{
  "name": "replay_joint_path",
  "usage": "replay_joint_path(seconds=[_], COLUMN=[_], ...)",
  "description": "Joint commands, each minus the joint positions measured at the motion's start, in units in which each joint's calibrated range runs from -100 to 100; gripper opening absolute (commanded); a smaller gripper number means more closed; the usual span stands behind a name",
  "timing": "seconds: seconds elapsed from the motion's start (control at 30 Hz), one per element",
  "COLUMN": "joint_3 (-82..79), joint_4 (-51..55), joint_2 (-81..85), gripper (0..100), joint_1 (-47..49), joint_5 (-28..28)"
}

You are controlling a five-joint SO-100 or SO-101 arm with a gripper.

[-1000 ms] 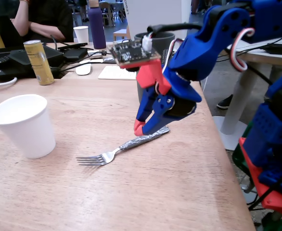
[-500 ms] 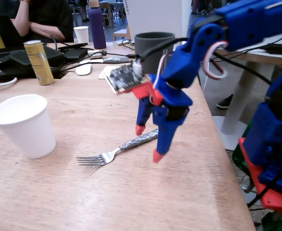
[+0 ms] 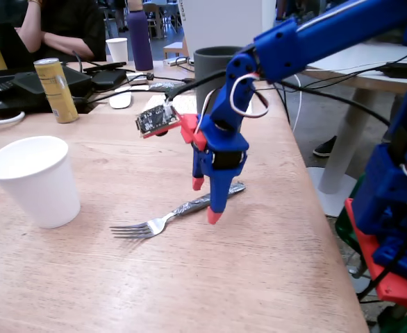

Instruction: Grab the fork and place it in gray glass

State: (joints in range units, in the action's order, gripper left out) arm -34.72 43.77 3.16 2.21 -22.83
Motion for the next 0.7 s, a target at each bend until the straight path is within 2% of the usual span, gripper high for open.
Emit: replay_joint_path(seconds=[0.0,0.17,0.67], joint_3=[3.7,12.7,14.6], joint_4=[-0.7,0.2,0.4], joint_2=[-1.6,-9.6,-15.0], gripper=[32,31,31], joint_1=[-0.5,-0.7,1.0], joint_5=[-0.1,0.3,-0.1])
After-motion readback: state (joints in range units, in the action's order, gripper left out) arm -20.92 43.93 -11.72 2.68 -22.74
